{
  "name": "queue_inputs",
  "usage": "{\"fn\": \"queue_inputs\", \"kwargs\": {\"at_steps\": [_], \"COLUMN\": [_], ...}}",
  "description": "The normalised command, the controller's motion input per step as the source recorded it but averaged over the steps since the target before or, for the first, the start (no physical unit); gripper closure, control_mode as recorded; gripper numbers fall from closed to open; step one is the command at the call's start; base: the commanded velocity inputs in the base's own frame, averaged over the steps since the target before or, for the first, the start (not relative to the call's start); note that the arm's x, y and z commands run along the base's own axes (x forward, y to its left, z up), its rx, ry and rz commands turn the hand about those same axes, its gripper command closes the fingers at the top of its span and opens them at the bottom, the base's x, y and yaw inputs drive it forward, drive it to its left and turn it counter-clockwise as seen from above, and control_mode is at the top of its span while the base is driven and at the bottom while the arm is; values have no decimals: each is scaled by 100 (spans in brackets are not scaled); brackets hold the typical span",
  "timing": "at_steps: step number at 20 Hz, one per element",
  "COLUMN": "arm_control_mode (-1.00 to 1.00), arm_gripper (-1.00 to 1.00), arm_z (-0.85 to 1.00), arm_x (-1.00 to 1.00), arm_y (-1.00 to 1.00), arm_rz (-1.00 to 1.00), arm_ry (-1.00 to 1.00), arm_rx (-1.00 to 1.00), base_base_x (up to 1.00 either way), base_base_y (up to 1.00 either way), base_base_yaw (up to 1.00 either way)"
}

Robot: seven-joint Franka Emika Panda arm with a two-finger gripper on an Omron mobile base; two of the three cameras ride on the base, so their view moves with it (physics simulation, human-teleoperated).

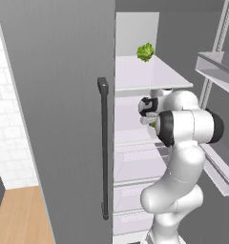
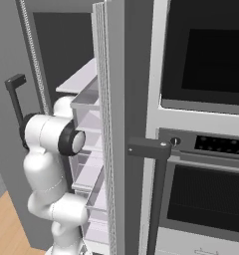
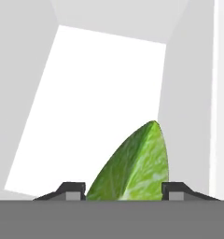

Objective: Grab a lemon wedge from the fridge and one ice cube from the ice bowl, and put them in the glass of lemonade.

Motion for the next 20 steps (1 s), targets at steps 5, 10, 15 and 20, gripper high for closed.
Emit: {"fn": "queue_inputs", "kwargs": {"at_steps": [5, 10, 15, 20], "arm_control_mode": [-100, -100, -100, -100], "arm_gripper": [100, 100, 100, 100], "arm_z": [26, 22, 57, 92], "arm_x": [-67, -63, -56, -81], "arm_y": [12, 29, 40, 21], "arm_rz": [0, 1, 3, 6], "arm_ry": [-19, -6, -1, 4], "arm_rx": [0, 0, 0, 0], "base_base_x": [0, 0, 0, 0], "base_base_y": [0, 0, 0, 0], "base_base_yaw": [0, 0, 0, 0]}}
